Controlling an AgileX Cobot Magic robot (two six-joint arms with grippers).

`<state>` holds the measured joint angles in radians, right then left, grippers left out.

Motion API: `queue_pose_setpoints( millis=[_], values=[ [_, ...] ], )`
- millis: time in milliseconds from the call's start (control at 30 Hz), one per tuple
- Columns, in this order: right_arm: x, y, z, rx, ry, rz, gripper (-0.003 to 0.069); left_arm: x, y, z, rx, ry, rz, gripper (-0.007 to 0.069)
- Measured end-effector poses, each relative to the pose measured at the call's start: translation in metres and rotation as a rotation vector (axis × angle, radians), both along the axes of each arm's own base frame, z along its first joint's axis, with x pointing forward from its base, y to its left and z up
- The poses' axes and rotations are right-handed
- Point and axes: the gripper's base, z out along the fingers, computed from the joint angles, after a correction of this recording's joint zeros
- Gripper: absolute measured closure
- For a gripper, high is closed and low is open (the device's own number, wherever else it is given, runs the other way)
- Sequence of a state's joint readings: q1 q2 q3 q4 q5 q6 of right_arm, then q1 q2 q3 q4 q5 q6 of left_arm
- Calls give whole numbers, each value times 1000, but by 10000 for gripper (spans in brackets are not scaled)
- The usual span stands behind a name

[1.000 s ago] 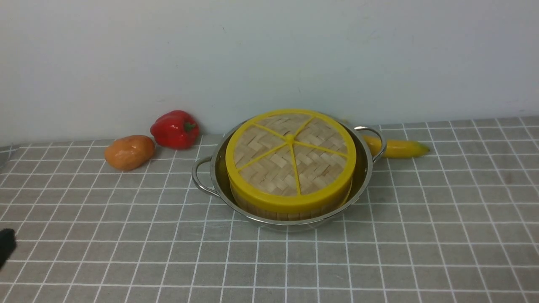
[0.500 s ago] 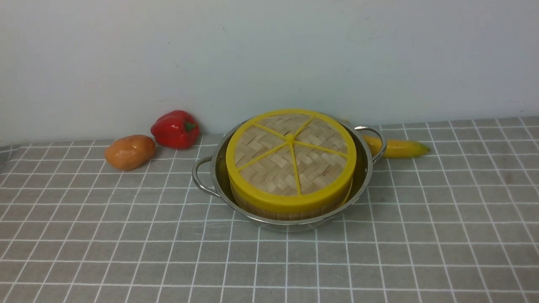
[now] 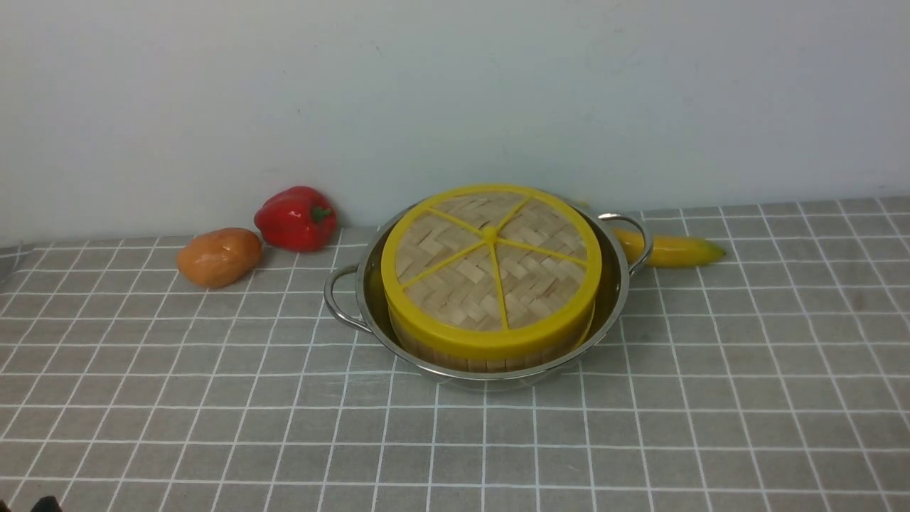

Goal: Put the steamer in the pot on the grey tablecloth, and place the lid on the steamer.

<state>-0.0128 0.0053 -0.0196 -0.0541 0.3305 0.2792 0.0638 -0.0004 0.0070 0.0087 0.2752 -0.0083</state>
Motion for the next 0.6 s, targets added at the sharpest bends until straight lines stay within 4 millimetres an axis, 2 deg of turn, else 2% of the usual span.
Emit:
queue_pose_setpoints(
  millis=[600],
  values=[
    [0, 0, 0, 0, 0, 0, 419, 0, 0, 1, -1, -8, 0, 382]
  ],
)
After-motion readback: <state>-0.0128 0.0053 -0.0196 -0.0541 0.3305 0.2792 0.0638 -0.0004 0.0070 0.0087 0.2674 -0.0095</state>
